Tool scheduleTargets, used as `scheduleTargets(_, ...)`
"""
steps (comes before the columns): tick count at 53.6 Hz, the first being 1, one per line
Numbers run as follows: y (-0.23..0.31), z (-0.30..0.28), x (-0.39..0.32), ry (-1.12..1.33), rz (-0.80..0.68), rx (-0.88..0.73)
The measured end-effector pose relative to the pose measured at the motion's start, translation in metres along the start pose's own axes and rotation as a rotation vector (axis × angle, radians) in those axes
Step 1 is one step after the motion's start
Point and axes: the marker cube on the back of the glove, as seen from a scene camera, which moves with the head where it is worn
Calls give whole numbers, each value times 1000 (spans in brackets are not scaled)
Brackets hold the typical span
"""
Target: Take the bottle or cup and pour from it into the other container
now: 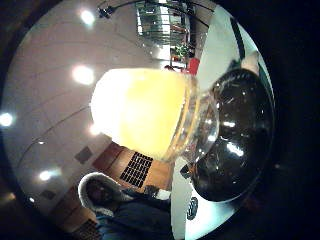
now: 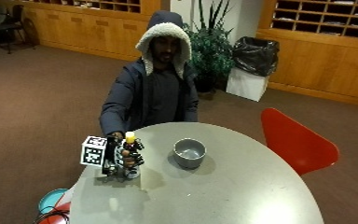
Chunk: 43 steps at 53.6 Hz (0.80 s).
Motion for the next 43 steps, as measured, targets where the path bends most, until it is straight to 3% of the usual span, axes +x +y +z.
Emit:
scheduleTargets(4,2,1,-6,19,126,87)
scheduleTargets(15,7,-4,-9,62,94,153)
scheduleTargets(25,11,-11,-45,127,45,110)
scheduleTargets(32,9,-12,-89,264,-129,31)
scheduleTargets(38,-8,6,-140,437,-86,50)
scheduleTargets(43,-3,21,-167,600,-55,-44)
